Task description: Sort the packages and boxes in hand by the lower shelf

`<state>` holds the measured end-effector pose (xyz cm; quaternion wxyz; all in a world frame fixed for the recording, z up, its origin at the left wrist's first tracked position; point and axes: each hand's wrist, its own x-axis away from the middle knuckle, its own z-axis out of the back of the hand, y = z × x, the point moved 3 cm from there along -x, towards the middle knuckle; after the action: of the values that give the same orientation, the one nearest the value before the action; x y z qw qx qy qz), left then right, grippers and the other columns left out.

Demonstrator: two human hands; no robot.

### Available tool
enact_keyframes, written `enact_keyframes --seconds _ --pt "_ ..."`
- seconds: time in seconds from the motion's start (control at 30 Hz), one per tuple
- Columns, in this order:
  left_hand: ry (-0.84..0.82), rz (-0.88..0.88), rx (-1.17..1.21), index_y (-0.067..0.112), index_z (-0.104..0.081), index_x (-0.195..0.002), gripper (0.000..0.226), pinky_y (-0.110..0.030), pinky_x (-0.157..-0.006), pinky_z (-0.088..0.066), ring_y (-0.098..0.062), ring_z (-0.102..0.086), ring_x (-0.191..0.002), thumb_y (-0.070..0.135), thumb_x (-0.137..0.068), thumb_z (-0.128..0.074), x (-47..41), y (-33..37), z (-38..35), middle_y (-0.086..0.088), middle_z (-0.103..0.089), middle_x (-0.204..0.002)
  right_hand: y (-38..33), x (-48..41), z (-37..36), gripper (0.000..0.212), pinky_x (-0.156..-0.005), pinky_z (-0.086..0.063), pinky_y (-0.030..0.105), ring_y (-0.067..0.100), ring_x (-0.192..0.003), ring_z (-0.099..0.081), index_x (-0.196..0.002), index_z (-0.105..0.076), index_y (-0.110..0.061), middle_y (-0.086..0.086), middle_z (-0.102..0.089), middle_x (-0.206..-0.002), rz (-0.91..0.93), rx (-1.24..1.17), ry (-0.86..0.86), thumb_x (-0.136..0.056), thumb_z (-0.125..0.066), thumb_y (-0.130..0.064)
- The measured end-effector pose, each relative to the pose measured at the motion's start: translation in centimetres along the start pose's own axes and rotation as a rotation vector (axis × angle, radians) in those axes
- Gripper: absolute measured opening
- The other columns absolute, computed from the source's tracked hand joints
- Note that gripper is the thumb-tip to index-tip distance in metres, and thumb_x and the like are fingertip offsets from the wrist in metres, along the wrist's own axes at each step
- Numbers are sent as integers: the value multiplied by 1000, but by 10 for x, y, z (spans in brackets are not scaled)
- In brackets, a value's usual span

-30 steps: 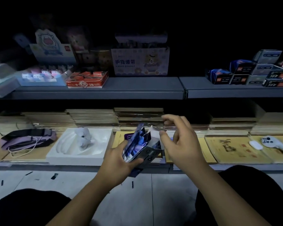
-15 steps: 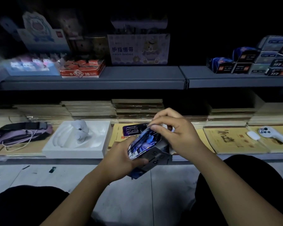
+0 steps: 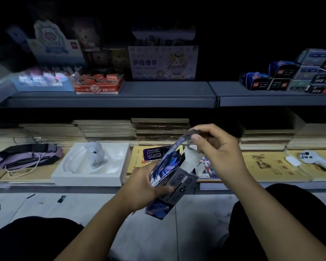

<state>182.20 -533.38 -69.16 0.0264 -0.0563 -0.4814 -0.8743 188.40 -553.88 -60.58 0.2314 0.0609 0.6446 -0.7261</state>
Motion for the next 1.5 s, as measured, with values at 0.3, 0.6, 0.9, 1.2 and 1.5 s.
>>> enact_keyframes --seconds 0.3,0.6,0.9,1.2,1.5 --pt "175 -47 -250 43 -52 -116 50 -39 -77 -61 -8 -67 -91 57 -75 -76 0 1 2 15 -71 -103 8 13 -32 18 -54 -54 21 9 -61 -69 -95 -74 -4 3 -72 -72 -256 -147 15 -90 -75 -22" --pt "153 -13 -396 39 -47 -118 49 -27 -65 -58 -8 -62 -83 53 -81 -77 1 8 1 14 -65 -101 23 2 -26 32 -47 -27 31 13 -40 -31 -85 -73 -22 3 -30 -48 -314 -8 150 -106 -49 -26" --pt "341 133 110 27 -62 -110 41 -31 -73 -61 -8 -71 -86 31 -77 -87 -4 -5 17 9 -75 -94 16 -7 21 25 -69 -48 46 16 -53 -54 -103 -71 -19 3 -65 -69 -299 -185 354 -108 -47 -21" --pt "375 110 191 27 -63 -119 54 -38 -83 -63 -12 -73 -95 33 -73 -91 -2 -7 19 9 -76 -105 13 -3 16 25 -53 -46 23 7 -49 -50 -103 -68 -12 4 -56 -60 -207 2 299 -109 -44 -18" --pt "338 50 -9 35 -57 -113 49 -12 -62 -52 3 -67 -84 33 -75 -89 4 11 13 16 -71 -101 22 7 -9 6 -63 -54 39 13 -60 -55 -103 -62 -26 -5 -56 -72 -70 397 39 -101 -56 -25"
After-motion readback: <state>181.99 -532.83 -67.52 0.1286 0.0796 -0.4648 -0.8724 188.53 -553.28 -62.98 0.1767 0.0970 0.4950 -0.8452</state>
